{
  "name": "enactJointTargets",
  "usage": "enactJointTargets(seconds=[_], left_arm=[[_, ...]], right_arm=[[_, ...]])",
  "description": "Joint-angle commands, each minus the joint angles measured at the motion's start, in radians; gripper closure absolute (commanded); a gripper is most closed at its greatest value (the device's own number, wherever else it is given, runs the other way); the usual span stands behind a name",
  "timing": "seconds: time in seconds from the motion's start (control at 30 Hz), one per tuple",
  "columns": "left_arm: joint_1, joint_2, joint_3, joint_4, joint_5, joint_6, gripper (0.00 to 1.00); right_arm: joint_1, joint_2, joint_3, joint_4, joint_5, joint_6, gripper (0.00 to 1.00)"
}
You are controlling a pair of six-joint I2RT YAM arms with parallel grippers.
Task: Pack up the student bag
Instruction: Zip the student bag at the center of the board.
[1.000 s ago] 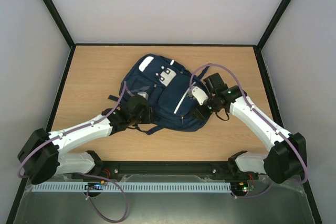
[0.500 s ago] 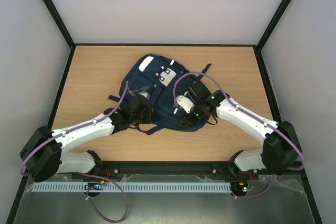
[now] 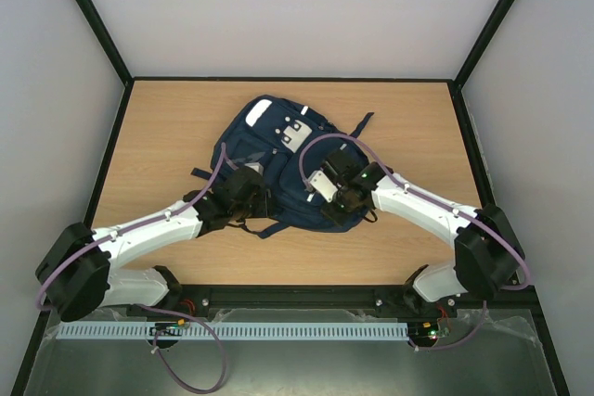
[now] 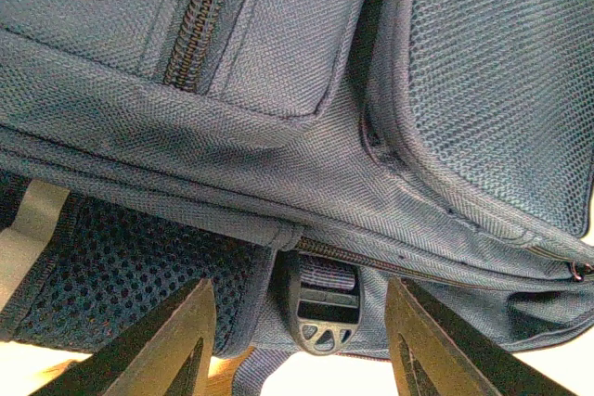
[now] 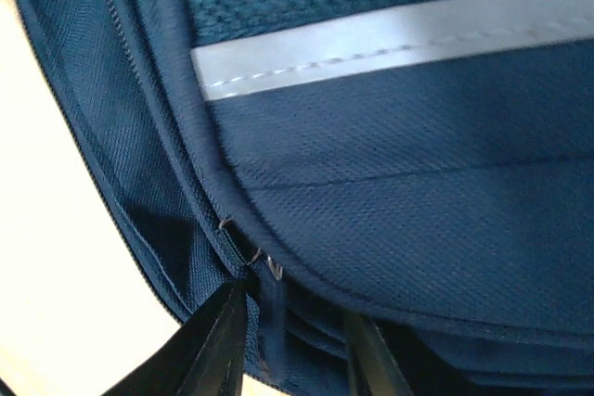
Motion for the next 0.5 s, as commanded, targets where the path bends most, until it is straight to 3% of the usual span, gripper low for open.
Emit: enactJointTargets(seconds=[0.0,0.27,0.47], left_arm=[[0.008,0.016,0.024,-0.009,-0.011,-0.002,0.47],[0.009,0.015,0.035,0.001,-0.004,-0.008,0.47],[0.008,-0.011,0.03,0.03,0.044,-0.024,0.47]], right_arm=[[0.002,-0.024,-0.032,0.018,0.064,0.004,0.74],[-0.001,-0.053,-0.065,0.032,-0.003,-0.004,0.81],[-0.002,-0.043,-0.054,0.034,-0.013,-0.006,0.95]])
